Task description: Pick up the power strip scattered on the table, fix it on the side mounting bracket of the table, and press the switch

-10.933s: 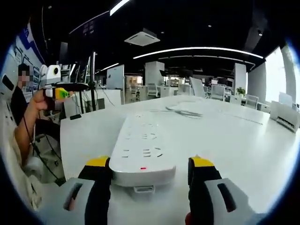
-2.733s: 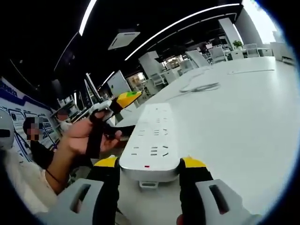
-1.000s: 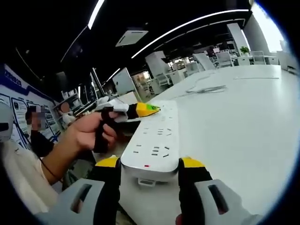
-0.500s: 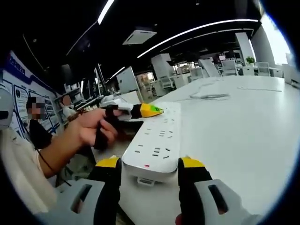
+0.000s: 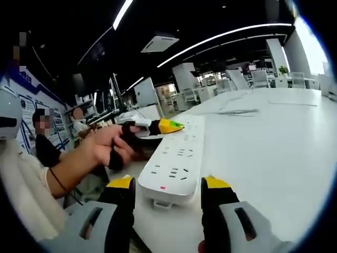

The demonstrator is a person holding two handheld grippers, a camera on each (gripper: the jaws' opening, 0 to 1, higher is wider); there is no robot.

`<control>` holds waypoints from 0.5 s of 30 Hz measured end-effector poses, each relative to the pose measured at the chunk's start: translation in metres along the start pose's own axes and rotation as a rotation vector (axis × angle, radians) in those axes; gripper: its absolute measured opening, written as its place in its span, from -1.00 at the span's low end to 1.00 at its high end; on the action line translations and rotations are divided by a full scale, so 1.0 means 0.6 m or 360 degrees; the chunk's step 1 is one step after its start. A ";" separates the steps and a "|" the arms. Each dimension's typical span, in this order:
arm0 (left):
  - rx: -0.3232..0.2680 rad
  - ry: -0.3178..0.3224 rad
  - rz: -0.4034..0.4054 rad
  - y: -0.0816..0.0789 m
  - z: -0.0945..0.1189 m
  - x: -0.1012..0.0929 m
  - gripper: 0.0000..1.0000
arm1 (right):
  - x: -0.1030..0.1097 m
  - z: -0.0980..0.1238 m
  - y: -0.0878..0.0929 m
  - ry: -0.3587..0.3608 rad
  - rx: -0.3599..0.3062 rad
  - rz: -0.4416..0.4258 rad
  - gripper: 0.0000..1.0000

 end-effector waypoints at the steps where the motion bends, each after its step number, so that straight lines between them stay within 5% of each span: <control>1: 0.0001 0.0002 0.0005 0.000 0.001 -0.001 -0.48 | -0.001 0.002 -0.001 -0.0001 -0.0008 -0.0001 -0.08; 15: -0.0008 0.0066 0.0005 -0.003 0.001 -0.008 -0.49 | 0.002 0.018 -0.023 -0.0090 -0.0084 0.0045 -0.10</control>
Point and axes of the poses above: the point that each gripper's makers call its tool centre point, and the gripper's own axes: z roughly backward along the fingers, x roughly to its left, y roughly out of its underside, the point moved 5 cm from there along z, roughly backward along the fingers, and after that the axes turned 10 degrees about -x, right-handed, at the moved point
